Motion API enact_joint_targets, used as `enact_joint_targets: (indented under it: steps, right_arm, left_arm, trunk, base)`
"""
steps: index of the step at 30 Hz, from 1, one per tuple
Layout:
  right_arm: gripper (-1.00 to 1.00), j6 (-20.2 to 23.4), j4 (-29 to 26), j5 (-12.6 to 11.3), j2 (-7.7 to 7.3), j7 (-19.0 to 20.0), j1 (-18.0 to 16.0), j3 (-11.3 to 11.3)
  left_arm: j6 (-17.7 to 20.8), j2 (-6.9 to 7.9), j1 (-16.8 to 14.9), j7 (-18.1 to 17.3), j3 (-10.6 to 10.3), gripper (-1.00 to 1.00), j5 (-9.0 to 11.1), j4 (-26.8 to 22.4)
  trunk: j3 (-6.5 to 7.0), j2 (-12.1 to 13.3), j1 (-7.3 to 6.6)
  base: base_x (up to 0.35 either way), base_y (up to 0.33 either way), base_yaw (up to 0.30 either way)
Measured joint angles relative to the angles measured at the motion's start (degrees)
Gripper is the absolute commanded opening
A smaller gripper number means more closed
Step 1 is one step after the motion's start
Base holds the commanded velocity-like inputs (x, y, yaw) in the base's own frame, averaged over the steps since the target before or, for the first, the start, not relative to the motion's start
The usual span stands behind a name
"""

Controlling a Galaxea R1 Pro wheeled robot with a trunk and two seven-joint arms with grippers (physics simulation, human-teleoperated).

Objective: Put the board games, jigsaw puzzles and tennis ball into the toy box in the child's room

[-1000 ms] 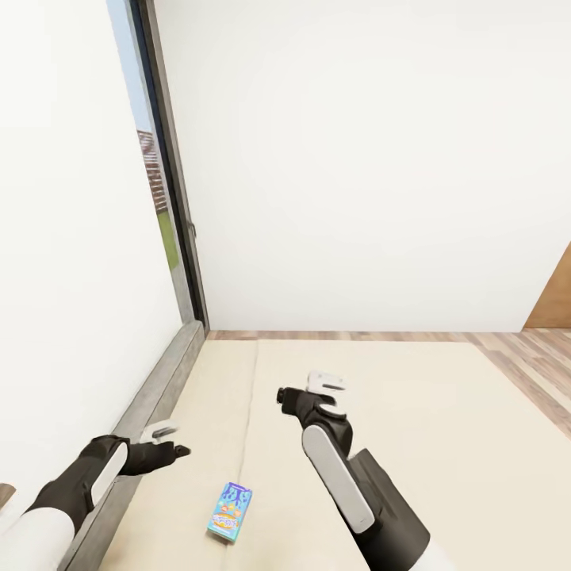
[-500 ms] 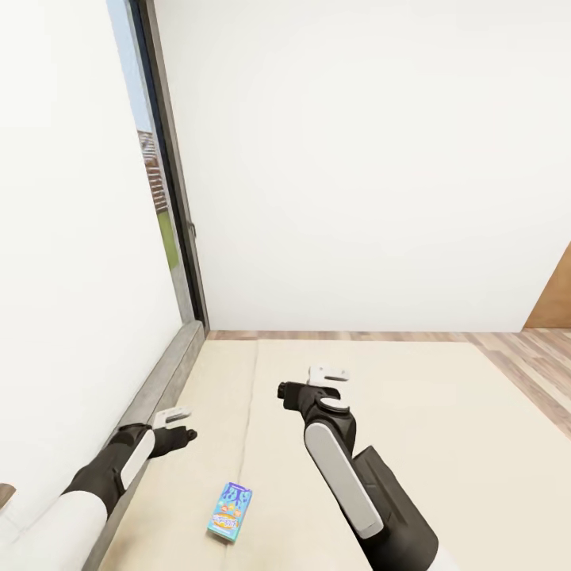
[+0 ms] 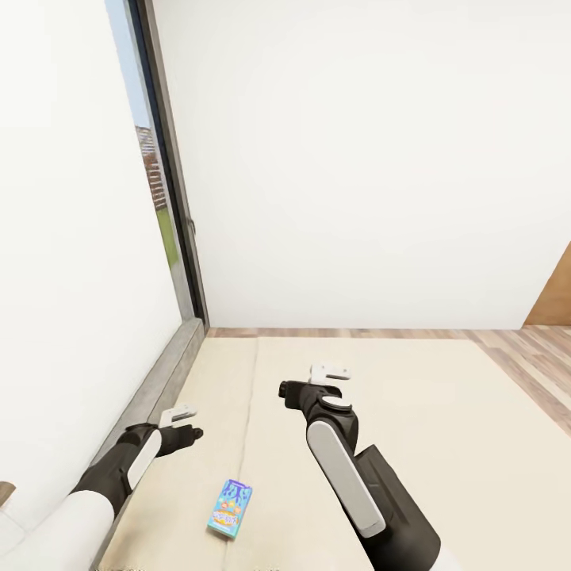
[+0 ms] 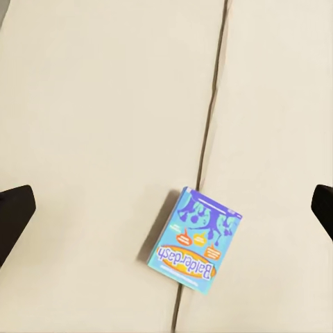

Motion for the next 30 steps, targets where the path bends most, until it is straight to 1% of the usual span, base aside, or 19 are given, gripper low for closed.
enact_joint_targets:
  steps: [5,13,30]
  right_arm:
    - [1.00,0.2,0.0,-0.1,0.00,0.0,0.0,0.2]
    - [1.00,1.6,0.1,-0.2,0.00,0.0,0.0,0.1]
    - [1.00,1.7,0.2,-0.2,0.00,0.0,0.0,0.4]
  left_arm:
    - [0.0,-0.01,0.0,-0.1,0.0,1.00,0.0,0.0]
    - [-0.1,-0.05,0.0,-0.1,0.0,1.00,0.0,0.0]
    - [-0.1,-0.12,0.0,-0.5,-0.1,1.00,0.0,0.0]
  trunk:
    - [-0.47,0.0,0.00]
    - [-1.22,0.0,0.00]
    - [-2.83,0.0,0.00]
  base:
    - [0.000,0.000,0.000]
    - [0.000,0.000,0.000]
    - [0.000,0.000,0.000]
